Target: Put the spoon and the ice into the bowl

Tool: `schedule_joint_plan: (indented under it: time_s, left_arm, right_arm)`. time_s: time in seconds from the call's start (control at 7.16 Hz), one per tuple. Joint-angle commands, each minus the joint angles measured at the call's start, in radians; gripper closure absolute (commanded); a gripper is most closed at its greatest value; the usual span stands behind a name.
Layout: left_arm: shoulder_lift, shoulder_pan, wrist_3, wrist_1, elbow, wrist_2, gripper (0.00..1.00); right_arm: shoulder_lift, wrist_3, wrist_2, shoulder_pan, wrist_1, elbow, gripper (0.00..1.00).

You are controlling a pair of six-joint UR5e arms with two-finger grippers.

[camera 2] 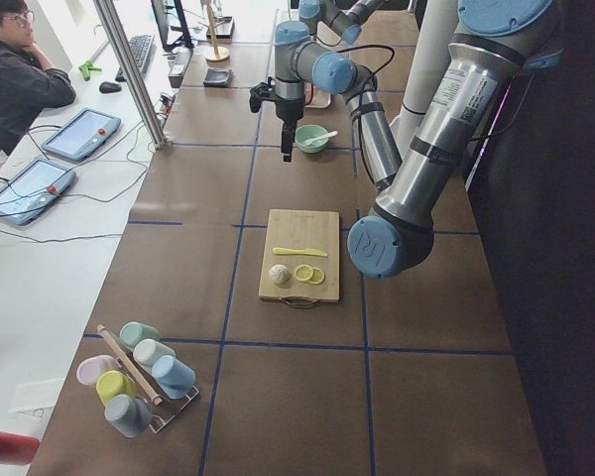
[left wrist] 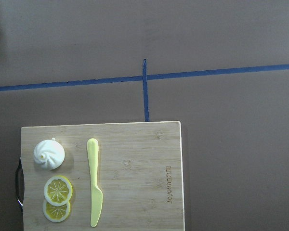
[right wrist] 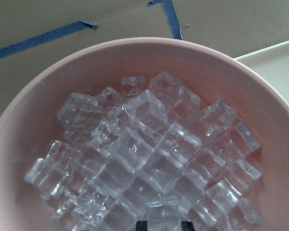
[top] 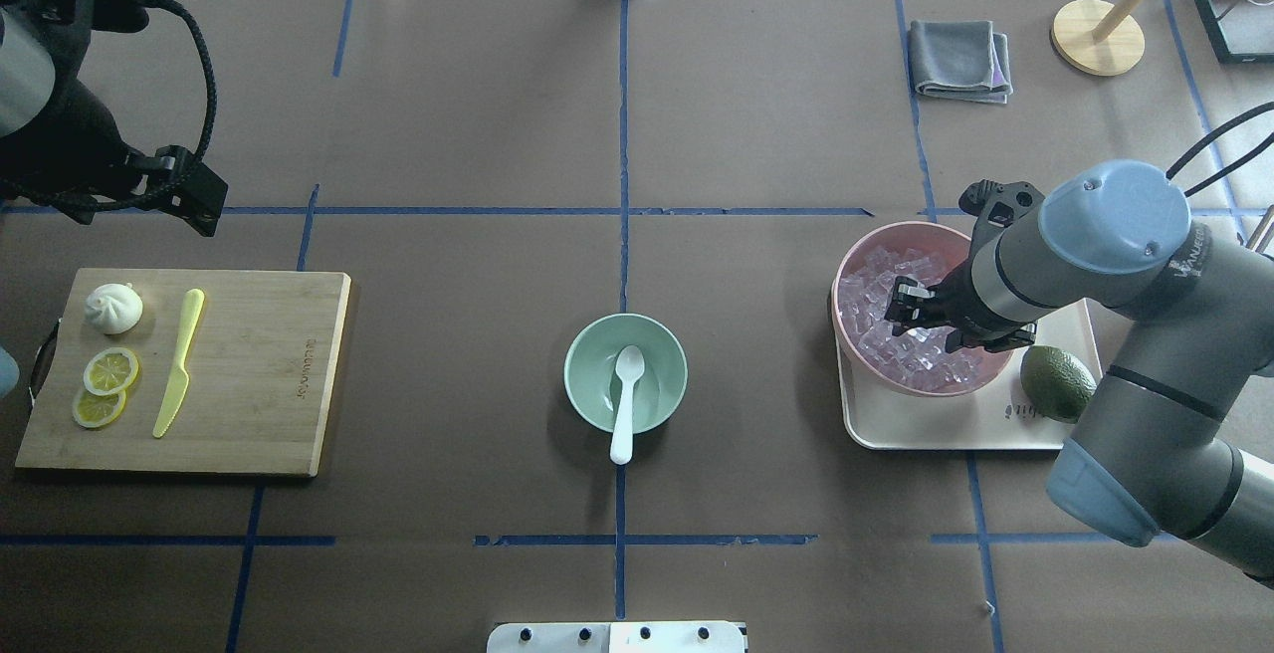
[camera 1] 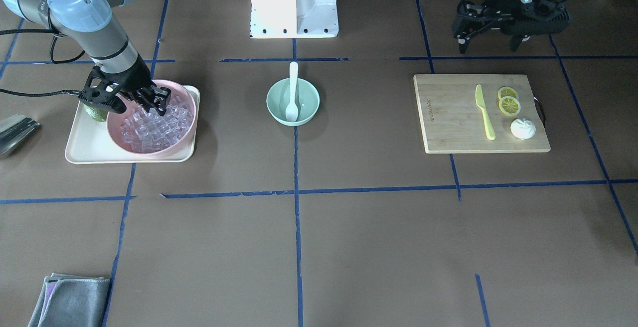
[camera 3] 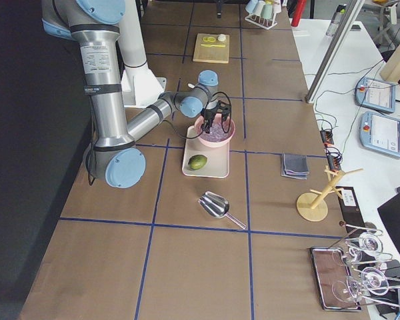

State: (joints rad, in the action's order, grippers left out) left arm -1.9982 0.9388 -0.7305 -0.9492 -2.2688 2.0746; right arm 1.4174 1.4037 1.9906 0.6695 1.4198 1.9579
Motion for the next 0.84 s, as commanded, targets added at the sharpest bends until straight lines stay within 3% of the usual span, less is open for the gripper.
schedule_joint_plan:
  time_s: [0.0, 0.28, 0.7]
  left_arm:
    - [-0.001, 0.000, -0.001, 0.001, -0.005, 0.005, 0.00]
    - [0.001, 0.000, -0.001, 0.001, -0.005, 0.005, 0.00]
    - [0.054, 0.044, 0.047, 0.003, -0.018, 0.004, 0.00]
  right_arm:
    - [-0.003, -0.003, 0.002, 0.021, 0.083, 0.059, 1.00]
    - [-0.024, -0.003, 0.002, 0.033, 0.157, 0.146, 1.00]
    - [-0.293, 0.003, -0.016, -0.069, 0.250, 0.060, 1.00]
